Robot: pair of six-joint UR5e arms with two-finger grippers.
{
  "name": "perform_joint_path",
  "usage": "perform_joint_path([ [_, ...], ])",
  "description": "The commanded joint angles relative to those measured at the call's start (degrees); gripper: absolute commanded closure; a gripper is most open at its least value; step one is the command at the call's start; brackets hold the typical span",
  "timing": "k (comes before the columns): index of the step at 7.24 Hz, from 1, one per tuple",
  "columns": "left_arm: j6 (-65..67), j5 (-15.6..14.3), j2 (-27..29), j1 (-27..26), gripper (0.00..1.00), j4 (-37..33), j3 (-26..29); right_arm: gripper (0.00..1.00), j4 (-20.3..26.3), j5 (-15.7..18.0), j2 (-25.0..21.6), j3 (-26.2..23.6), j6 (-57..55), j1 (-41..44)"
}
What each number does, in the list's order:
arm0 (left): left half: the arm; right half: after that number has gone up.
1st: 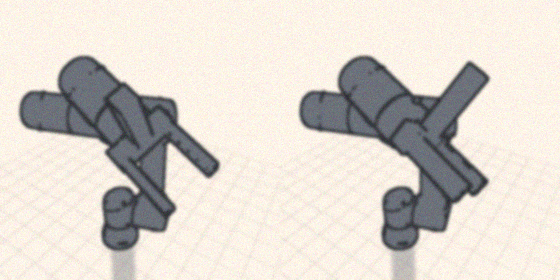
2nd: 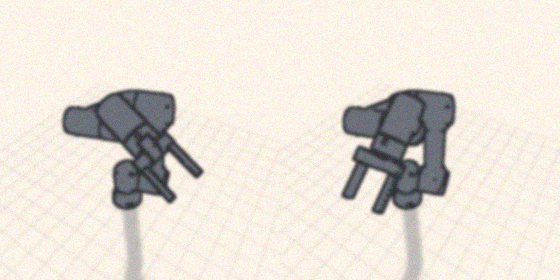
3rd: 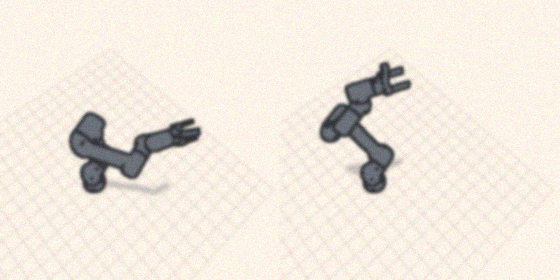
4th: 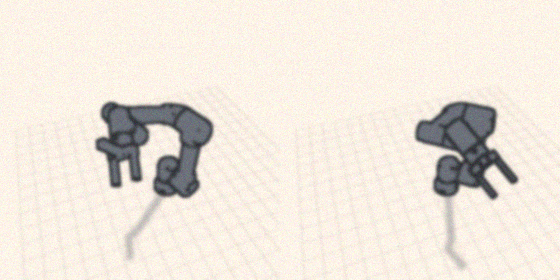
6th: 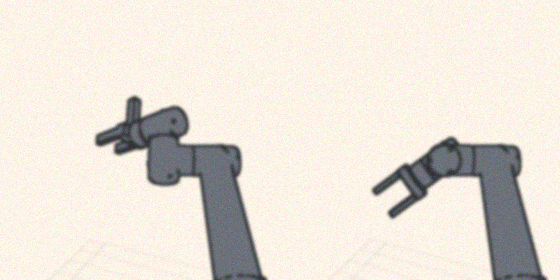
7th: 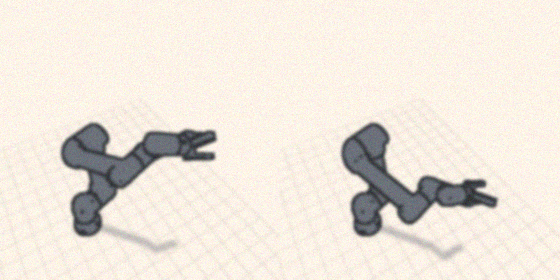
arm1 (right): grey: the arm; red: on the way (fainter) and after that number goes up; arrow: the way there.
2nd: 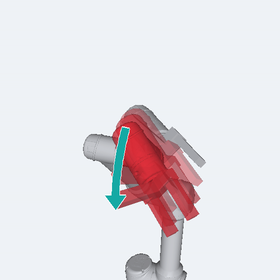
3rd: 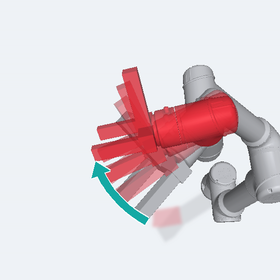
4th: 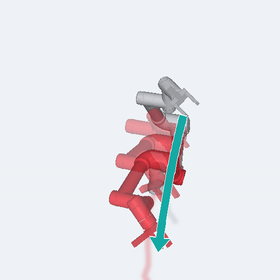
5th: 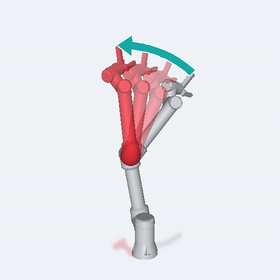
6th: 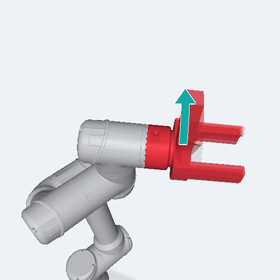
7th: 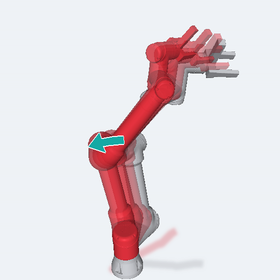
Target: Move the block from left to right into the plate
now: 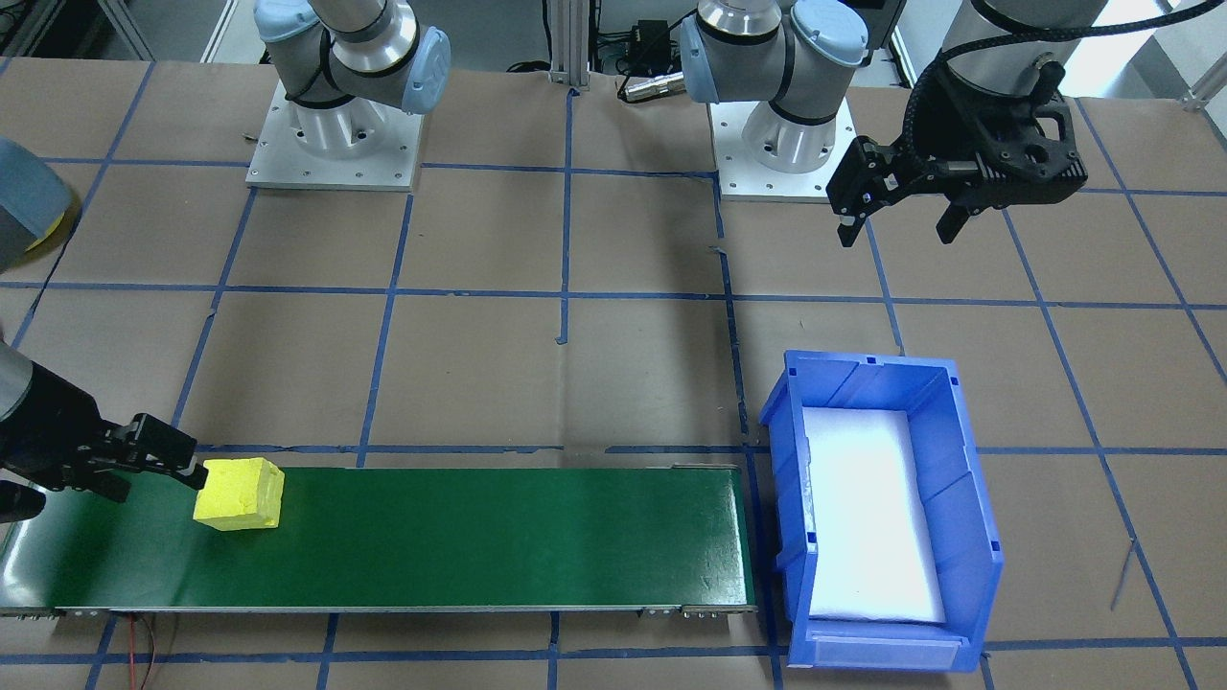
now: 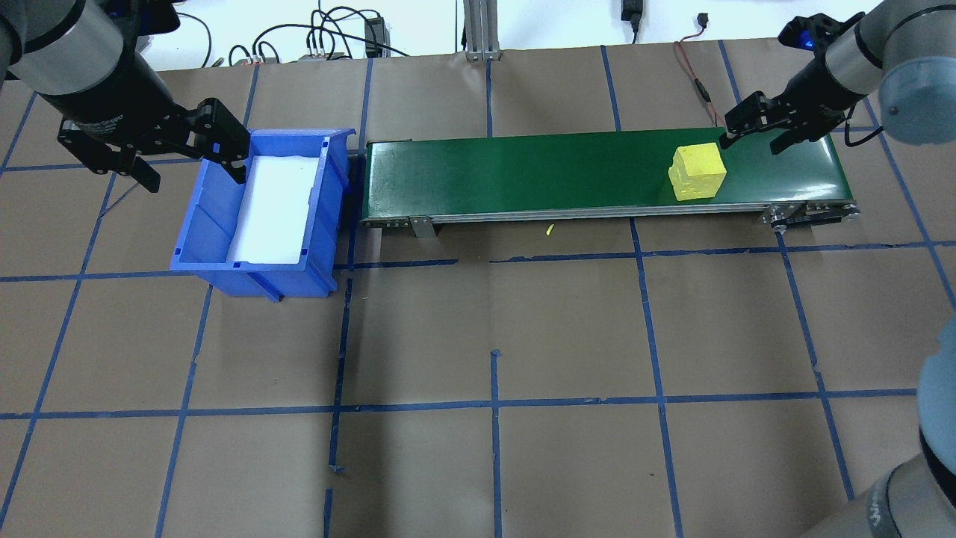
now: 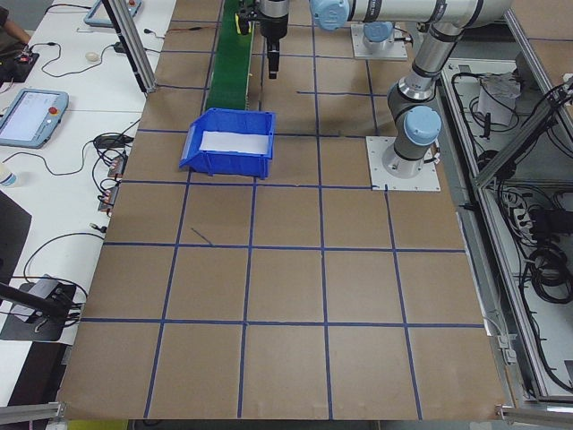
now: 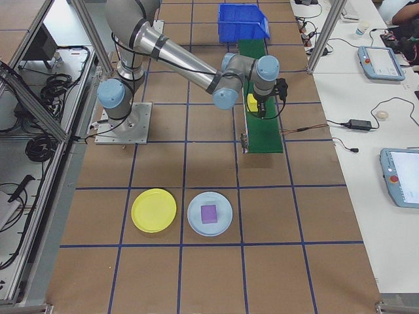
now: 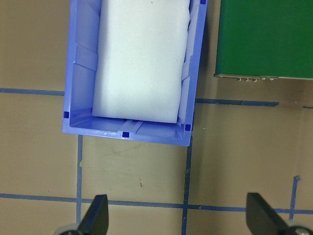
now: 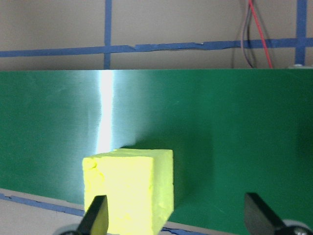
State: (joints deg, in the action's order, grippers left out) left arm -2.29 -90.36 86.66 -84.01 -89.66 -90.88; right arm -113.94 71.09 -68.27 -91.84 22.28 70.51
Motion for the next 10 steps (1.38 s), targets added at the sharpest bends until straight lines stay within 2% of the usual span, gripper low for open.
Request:
perform_joint_path([
  [1,0.00,0.01,0.00,-0.01,0.00,0.01,0.09,0.04,-0.32,-1.22,0.94,-0.70,2.04,1.83],
  [2,0.00,0.01,0.00,-0.01,0.00,-0.08,0.00,0.04,-1.01,0.26,3.04,-0.70,4.41,1.83],
  [3,0.00,0.01,0.00,-0.01,0.00,0.01,0.00,0.05,-2.32,4.45,3.84,-0.97,4.87,1.83],
  [4,0.00,0.01,0.00,-0.01,0.00,0.01,0.00,0.07,-2.77,7.10,5.15,-1.06,4.87,1.83],
  [5,0.00,0.01,0.00,-0.01,0.00,-0.08,0.00,0.14,-2.86,7.48,5.34,-0.79,4.87,1.74],
  [6,0.00,-0.08,0.00,-0.01,0.00,0.01,0.00,0.39,-2.95,9.05,5.17,0.77,4.53,1.65],
  [7,0.09,-0.08,0.00,-0.01,0.00,0.01,0.00,0.53,-2.87,10.89,5.17,3.23,4.78,1.13],
  [8,0.09,-0.08,0.00,-0.01,0.00,-0.08,0.00,0.57,-2.78,13.43,4.64,3.77,8.79,-1.57],
  [10,0.09,-0.08,0.00,-0.01,0.00,0.01,0.00,0.57,-1.91,18.09,4.46,2.38,27.37,-14.36],
])
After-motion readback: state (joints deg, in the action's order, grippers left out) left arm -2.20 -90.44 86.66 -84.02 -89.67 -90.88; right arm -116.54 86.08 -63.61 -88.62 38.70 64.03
